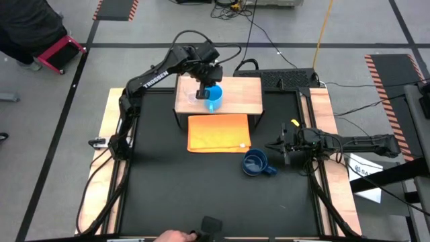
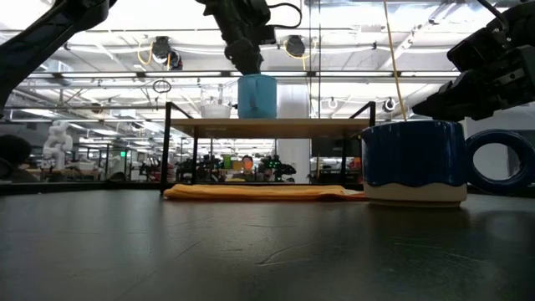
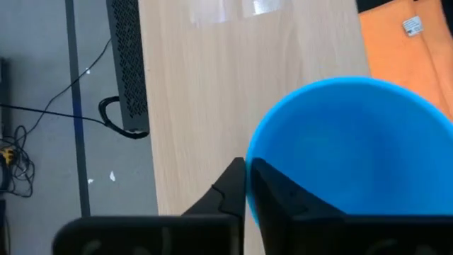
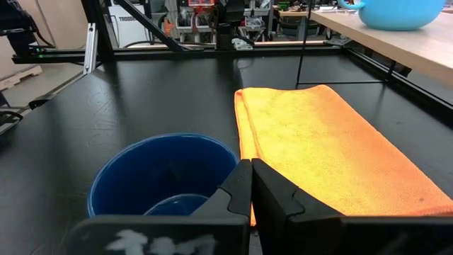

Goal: Stack small to large cups/mugs on shelf
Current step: Put the light blue mug on the shelf

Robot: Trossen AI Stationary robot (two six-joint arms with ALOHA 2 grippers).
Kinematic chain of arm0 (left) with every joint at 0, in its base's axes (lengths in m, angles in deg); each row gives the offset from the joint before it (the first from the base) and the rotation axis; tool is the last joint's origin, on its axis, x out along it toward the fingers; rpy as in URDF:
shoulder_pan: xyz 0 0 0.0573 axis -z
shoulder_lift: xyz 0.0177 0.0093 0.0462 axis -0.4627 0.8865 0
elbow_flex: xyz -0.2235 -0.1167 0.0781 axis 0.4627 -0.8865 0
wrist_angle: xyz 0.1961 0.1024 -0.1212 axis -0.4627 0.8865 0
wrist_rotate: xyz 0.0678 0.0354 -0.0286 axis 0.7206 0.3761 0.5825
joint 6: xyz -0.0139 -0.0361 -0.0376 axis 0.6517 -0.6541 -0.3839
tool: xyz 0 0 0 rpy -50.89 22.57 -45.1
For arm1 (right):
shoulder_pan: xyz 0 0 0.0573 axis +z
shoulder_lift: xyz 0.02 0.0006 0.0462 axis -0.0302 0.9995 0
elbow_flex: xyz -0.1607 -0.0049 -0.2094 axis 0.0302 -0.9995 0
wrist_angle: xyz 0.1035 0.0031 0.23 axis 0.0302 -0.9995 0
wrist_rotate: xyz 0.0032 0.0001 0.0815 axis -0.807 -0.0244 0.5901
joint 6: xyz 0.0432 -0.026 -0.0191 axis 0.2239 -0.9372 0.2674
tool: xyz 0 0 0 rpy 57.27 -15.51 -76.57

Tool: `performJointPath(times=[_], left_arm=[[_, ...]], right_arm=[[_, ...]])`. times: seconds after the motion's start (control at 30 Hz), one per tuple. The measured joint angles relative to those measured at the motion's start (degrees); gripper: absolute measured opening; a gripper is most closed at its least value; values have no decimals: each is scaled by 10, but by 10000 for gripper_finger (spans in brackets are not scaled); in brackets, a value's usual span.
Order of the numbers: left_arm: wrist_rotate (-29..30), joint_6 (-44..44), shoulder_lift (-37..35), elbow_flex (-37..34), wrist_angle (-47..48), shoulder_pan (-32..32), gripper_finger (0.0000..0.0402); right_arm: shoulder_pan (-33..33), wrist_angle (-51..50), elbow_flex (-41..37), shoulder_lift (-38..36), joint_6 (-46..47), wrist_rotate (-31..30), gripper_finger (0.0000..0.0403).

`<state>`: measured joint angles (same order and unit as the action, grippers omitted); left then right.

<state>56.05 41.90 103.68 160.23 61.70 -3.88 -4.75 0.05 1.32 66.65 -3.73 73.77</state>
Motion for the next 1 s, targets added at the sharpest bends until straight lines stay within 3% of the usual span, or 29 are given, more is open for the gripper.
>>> performJointPath(times=[0.13, 1.0], left_arm=[[0, 6, 0, 0, -3, 0, 6], [-7, 29, 9, 1, -16, 0, 15]], right_arm=[[0, 0, 0, 0, 0, 0, 0], [0, 0, 0, 0, 8, 0, 0]])
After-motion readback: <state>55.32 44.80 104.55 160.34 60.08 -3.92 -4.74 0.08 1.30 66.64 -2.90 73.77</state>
